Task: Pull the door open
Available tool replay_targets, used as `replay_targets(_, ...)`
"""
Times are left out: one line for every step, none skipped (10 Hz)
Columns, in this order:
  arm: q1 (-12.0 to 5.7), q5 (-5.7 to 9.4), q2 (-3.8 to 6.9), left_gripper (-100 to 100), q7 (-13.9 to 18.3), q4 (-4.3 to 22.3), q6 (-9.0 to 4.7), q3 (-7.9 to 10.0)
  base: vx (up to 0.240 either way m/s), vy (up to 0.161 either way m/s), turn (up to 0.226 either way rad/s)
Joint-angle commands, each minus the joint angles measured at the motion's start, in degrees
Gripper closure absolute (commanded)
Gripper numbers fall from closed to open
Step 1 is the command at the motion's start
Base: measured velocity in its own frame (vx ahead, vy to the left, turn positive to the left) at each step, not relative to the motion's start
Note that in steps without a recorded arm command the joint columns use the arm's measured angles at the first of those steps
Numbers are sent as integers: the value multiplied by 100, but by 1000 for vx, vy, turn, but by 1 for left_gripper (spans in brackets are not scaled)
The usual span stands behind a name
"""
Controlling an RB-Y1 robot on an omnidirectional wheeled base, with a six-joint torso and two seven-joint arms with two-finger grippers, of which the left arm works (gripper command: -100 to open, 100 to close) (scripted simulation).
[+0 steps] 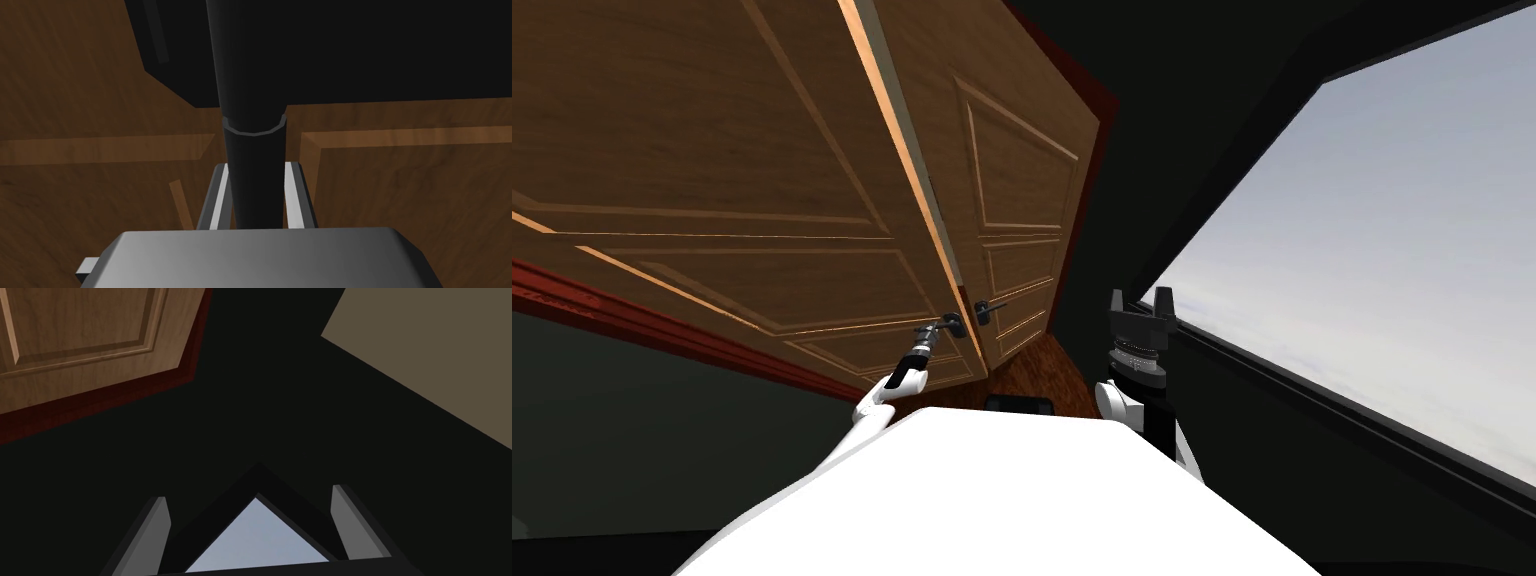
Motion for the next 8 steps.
replay_targets(0, 0, 0, 100, 0, 0, 0, 0, -73, 34, -48)
replay_targets(65, 1, 63, 100, 76, -45, -57, -104, -134, 15, -100)
replay_targets(100, 4, 104, 100, 116, -65, -94, -151, -213, 31, -148)
replay_targets(139, 8, 150, 100, 162, -88, -135, -204, -207, 56, -148)
replay_targets(182, 11, 199, 100, 212, -112, -181, -263, -213, 48, -131)
replay_targets(248, 17, 277, 100, 290, -151, -251, -354, -259, 62, -166)
replay_targets(292, 21, 329, 100, 342, -177, -298, -414, -239, 48, -145)
replay_targets(334, 24, 377, 100, 391, -201, -342, -471, -215, 42, -126)
